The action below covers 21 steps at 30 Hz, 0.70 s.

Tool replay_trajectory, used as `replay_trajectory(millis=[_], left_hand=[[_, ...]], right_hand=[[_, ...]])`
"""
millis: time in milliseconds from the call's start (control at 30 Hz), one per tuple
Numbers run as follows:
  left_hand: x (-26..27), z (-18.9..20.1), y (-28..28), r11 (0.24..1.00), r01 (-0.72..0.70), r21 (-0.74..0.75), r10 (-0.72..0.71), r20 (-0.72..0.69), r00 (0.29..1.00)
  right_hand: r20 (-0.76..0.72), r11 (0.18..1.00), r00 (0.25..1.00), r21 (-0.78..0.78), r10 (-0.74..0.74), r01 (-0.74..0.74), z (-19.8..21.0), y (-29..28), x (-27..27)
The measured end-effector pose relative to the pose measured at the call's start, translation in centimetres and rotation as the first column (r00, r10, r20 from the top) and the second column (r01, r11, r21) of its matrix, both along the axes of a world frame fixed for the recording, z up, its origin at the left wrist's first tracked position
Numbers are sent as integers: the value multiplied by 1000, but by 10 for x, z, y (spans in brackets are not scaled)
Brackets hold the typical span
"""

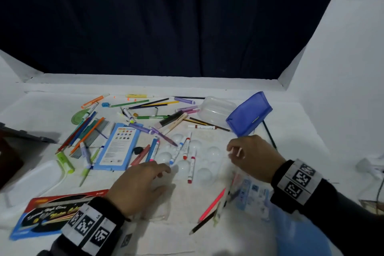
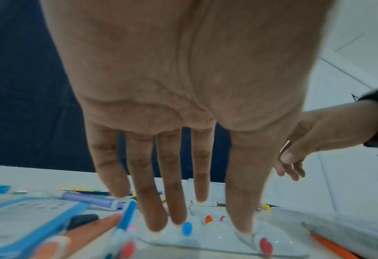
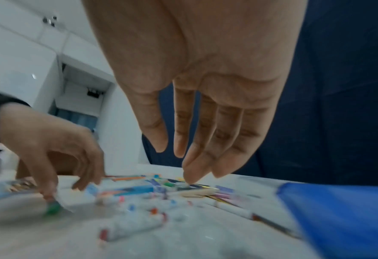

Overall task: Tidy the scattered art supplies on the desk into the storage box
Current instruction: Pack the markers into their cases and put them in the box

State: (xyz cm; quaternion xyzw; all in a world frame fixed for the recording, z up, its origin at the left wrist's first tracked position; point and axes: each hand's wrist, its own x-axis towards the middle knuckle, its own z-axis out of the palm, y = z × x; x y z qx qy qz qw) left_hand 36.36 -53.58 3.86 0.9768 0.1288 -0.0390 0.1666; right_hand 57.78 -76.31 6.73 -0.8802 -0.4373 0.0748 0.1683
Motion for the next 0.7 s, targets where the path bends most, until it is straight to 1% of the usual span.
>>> replay_trajectory(millis=[100,167,233,300,367,467,600,700], left_hand=[[23,-10,-19,995,75,-60,-71,59,996],[35,-13,-28,991,83,-101,-76,73,994],[45,-15,-34,990,79,-114,-75,44,996],[53,-19,-37,991,44,-130,-44,0,999],[58,-23,-35,991,4,-136,-9,-36,999],[60,-29,-31,982,-37,-186,27,-57,998],[61,-26,-29,976,-81,-200,62,-102,993],[63,-25,-27,965,-97,-245,77,-89,993]], right_hand=[[37,996,997,-62,-68,70,-15,-21,55],[44,987,997,-144,-62,68,-24,-28,87],[35,979,999,-197,-36,43,-30,-29,109],[20,970,1000,-242,-6,10,-36,-26,125],[24,954,999,-297,32,-23,-41,-20,134],[69,938,993,-341,96,-67,-46,-11,142],[109,919,986,-387,123,-72,-47,2,145],[121,889,978,-447,169,-99,-47,9,144]])
